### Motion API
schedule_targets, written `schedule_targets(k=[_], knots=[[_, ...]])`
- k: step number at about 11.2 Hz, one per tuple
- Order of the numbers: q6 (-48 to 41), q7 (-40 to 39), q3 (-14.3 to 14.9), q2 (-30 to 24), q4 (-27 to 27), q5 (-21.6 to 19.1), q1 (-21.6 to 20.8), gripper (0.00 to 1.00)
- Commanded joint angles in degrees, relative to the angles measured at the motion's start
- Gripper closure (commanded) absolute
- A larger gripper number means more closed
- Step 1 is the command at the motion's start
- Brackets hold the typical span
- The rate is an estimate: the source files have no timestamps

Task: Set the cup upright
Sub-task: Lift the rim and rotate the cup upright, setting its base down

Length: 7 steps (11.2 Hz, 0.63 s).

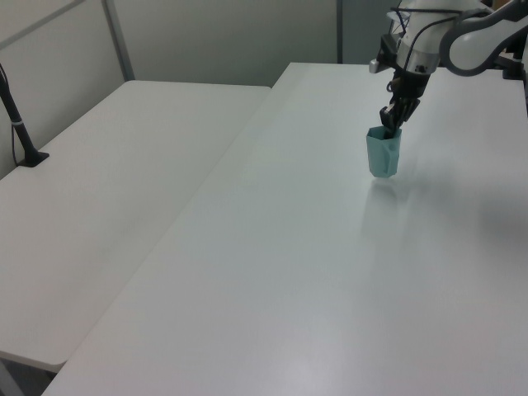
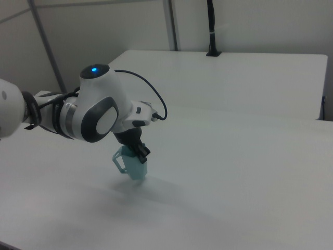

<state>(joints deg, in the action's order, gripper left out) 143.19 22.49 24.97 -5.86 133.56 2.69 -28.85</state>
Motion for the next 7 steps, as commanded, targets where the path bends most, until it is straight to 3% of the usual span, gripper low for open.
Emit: schedule_targets(k=[1,5,7], knots=[[2.54,-1.39,0.78,0.67,1.17,-1.64,-1.03,1.0],[2.36,-1.22,0.78,1.29,1.09,-1.73,-1.3,1.0],[1.83,-0.52,0.78,1.03,0.82,-1.73,-1.3,0.77]])
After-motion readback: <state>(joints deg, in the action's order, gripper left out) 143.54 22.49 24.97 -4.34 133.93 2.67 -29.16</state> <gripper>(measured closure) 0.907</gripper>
